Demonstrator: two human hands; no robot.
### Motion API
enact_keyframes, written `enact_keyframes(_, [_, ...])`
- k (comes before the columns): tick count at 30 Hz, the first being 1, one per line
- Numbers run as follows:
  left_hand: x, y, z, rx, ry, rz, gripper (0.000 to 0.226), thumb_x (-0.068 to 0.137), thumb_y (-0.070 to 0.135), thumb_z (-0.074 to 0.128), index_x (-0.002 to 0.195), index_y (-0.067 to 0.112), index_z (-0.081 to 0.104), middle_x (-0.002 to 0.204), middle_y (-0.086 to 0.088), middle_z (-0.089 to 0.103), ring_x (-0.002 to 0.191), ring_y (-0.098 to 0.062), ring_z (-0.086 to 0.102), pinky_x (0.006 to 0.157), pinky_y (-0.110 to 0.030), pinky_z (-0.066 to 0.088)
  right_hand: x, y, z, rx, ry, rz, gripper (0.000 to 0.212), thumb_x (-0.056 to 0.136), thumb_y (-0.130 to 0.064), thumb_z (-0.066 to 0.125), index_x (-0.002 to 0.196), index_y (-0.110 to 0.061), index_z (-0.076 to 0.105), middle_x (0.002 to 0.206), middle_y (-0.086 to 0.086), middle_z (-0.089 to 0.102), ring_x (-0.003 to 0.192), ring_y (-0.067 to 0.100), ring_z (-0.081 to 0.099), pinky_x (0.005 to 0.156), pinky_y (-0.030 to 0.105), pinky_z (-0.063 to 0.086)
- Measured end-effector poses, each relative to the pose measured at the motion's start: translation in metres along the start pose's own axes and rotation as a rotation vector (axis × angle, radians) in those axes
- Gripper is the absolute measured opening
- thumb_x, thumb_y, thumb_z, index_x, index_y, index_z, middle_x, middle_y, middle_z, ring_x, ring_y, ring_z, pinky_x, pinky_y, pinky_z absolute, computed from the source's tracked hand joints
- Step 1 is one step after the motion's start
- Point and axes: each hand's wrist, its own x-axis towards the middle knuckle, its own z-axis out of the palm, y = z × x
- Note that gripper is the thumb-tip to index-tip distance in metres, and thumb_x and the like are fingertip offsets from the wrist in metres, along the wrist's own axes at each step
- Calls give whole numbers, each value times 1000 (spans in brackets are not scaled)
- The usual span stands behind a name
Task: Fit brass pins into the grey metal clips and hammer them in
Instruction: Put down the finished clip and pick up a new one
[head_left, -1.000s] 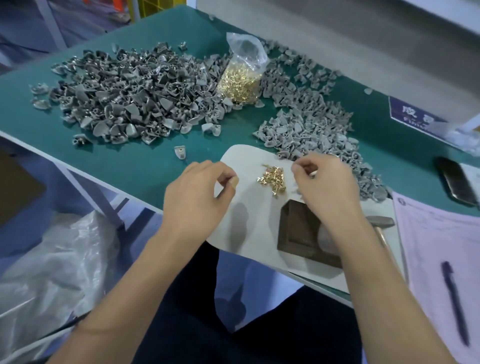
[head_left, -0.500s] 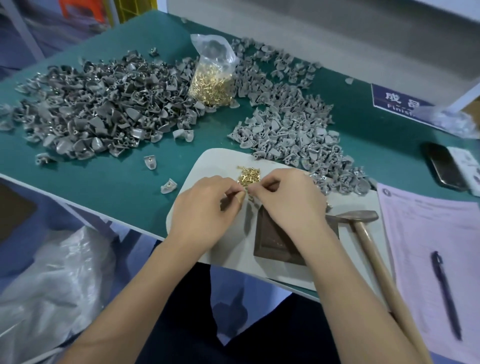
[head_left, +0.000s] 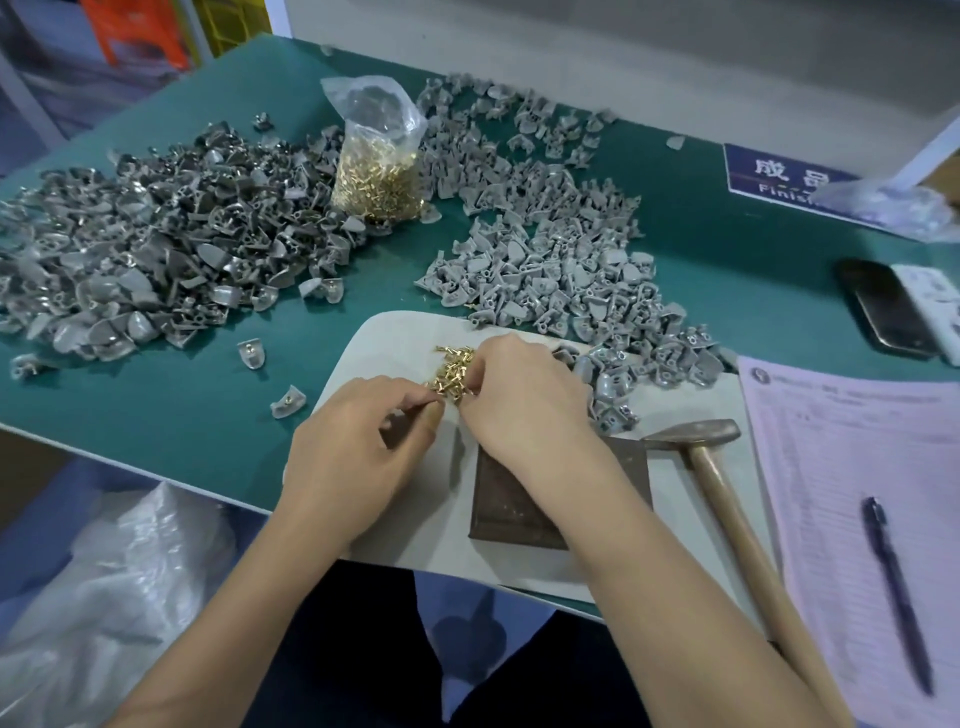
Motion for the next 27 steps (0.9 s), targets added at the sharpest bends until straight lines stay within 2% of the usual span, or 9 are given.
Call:
enact_keyframes(5, [2,1,2,62,-15,-16,6,94,40,60,93,41,66,90,23,64,82,0,49,66,-23,40,-10,17,-11,303,58,-10,8,84,-25,70,91,-24,70,88,-5,71,88,21,67,76,33,54])
enact_keyframes(8, [1,0,3,80,-9,-5,6,93,38,62,95,40,68,91,23,64,84,-2,50,68,-29,45,-19,39,-18,446,158,-60,9,86,-21,66,89,-23,74,79,-9,72,79,11,68,76,32,58])
enact_keyframes(11, [2,3,4,102,-3,6,7,93,40,61,94,40,68,91,23,64,86,-3,52,67,-30,47,-29,64,-21,517,223,-95,22,92,-16,60,95,-24,81,86,-23,71,86,-6,65,72,6,49])
enact_keyframes(12, [2,3,5,105,0,4,7,93,41,60,93,40,68,90,22,64,86,-4,52,67,-31,47,-33,72,-20,544,245,-98,23,95,-16,60,97,-26,81,88,-26,70,89,-11,63,73,4,47])
enact_keyframes(13, [2,3,5,101,1,-2,7,93,41,60,93,40,67,90,22,64,85,-4,52,66,-31,47,-37,80,-18,573,274,-98,22,97,-16,61,100,-28,80,89,-27,70,90,-11,63,76,6,48])
enact_keyframes(15, [4,5,5,71,5,-22,6,93,41,60,93,41,66,90,22,64,84,-3,54,65,-29,47,-46,92,-10,653,347,-87,20,99,-20,62,102,-33,78,87,-25,71,84,-3,66,74,21,55])
enact_keyframes(19, [20,18,15,-28,25,-26,4,93,40,62,95,41,65,92,23,64,80,9,56,64,-23,46,-62,92,10,809,499,-96,27,99,-17,65,97,-42,72,85,-18,74,72,8,67,69,20,53])
enact_keyframes(23, [53,31,32,49,55,-35,10,93,40,61,103,41,65,99,22,63,88,1,56,68,-27,42,-61,90,18,664,605,-95,18,96,-14,69,103,-29,76,96,-15,74,90,3,68,84,20,53])
enact_keyframes(27, [90,37,44,213,45,-42,28,94,41,60,121,32,63,117,6,59,106,-20,60,70,-34,48,-61,86,17,520,645,-131,17,95,-12,68,107,-19,78,100,-11,74,91,1,65,84,11,48])
